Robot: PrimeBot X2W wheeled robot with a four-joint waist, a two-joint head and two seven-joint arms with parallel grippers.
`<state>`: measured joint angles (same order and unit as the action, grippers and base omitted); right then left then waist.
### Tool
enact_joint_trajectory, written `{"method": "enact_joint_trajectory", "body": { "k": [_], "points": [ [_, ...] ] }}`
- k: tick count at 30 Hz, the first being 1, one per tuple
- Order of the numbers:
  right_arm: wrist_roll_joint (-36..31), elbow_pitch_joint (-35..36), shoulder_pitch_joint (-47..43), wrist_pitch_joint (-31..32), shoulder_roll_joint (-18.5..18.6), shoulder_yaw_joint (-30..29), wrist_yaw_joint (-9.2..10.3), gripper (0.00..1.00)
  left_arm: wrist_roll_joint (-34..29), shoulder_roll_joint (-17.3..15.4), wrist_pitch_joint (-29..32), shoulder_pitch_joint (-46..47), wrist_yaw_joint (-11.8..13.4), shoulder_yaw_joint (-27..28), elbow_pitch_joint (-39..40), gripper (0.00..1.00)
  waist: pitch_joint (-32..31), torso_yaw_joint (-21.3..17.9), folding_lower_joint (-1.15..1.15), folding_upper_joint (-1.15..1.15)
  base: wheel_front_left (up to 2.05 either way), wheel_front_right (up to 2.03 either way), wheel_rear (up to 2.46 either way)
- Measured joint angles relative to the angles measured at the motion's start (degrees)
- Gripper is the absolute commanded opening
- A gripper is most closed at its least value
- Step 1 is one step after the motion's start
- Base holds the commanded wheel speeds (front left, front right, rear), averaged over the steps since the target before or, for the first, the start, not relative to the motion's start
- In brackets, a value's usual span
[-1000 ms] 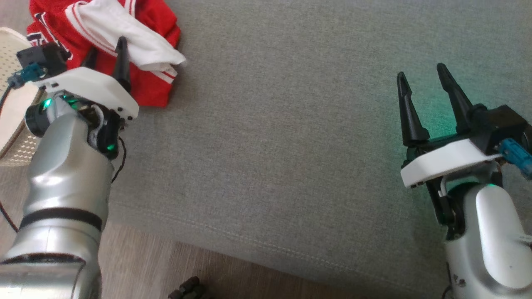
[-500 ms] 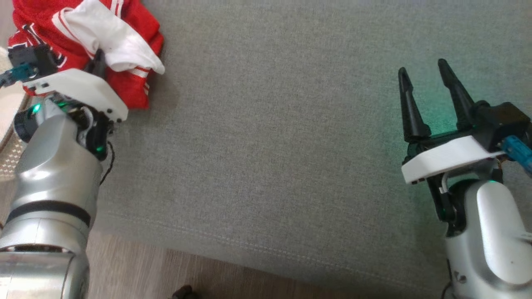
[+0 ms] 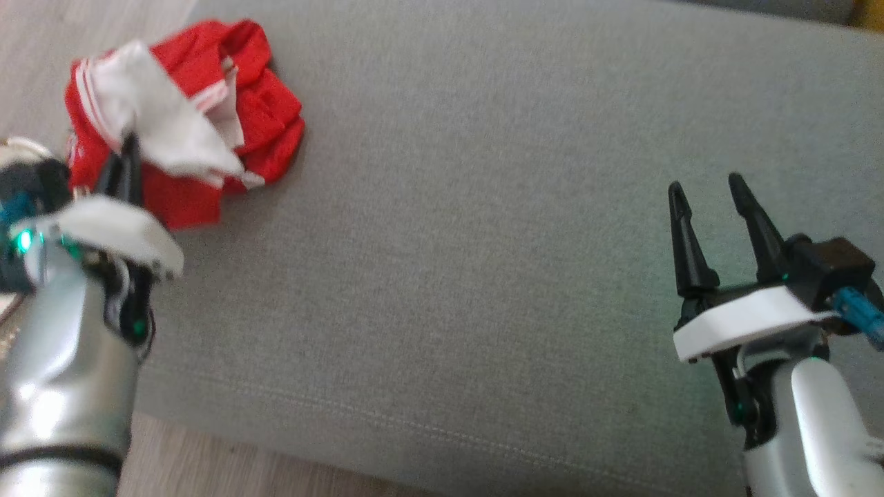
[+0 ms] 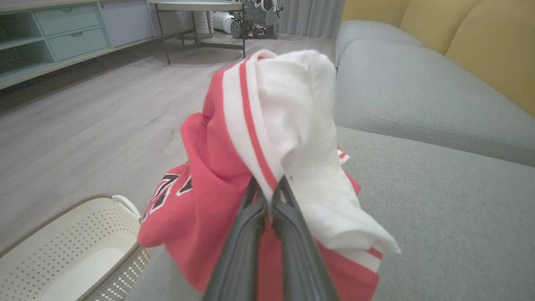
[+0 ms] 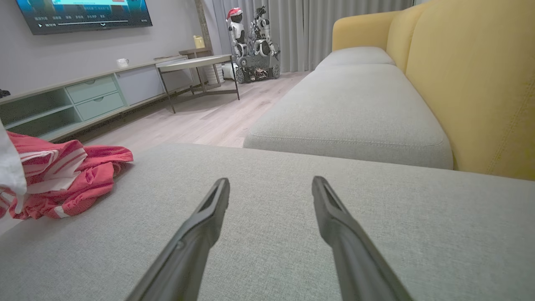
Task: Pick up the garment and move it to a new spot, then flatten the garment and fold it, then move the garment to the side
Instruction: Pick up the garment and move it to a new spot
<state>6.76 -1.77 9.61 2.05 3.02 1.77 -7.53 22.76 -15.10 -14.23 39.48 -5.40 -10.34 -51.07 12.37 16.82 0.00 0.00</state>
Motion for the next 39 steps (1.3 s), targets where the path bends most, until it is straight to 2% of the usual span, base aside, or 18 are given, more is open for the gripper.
{"method": "enact_joint_trajectory", "body": {
  "k": [4, 13, 17, 21, 26, 39],
  "points": [
    [0.42, 0.08, -2.47, -0.07, -0.05, -0.12, 0.00, 1.00, -1.74, -0.73, 0.00, -10.46, 1.76, 1.77, 9.50, 0.00, -3.79, -0.57, 0.00, 0.00, 0.00, 0.00, 0.00],
    [1.79, 1.91, -10.03, 0.57, -0.34, -1.66, 0.00, 1.00, -4.02, -1.49, 0.34, -29.72, 6.30, 2.03, 30.95, 0.00, -11.44, -2.57, 0.00, 0.00, 0.00, 0.00, 0.00],
    [1.82, 3.71, -11.41, 1.31, -0.44, -1.86, 0.00, 1.00, -4.56, -1.74, 3.83, -35.31, 7.51, 1.12, 40.64, 0.00, -12.90, -4.25, 0.00, 0.00, 0.00, 0.00, 0.00],
    [1.82, 5.21, -11.65, 1.91, -0.44, -1.87, 0.00, 1.00, -5.10, -1.71, 7.67, -36.43, 7.95, -1.10, 47.18, 0.00, -13.13, -6.46, 0.00, 0.00, 0.00, 0.00, 0.00],
    [1.81, 6.42, -11.60, 2.59, -0.44, -1.49, 0.00, 1.00, -5.31, -0.92, 10.60, -34.91, 7.28, -4.64, 48.23, 0.00, -12.63, -10.23, 0.00, 0.00, 0.00, 0.00, 0.00],
    [2.48, 7.90, -7.82, 2.26, -0.43, 0.33, 0.00, 1.00, -6.11, 6.46, 10.11, -16.87, 2.01, -13.05, 37.89, 0.00, -6.65, -23.91, 0.00, 0.00, 0.00, 0.00, 0.00]
  ]
}}
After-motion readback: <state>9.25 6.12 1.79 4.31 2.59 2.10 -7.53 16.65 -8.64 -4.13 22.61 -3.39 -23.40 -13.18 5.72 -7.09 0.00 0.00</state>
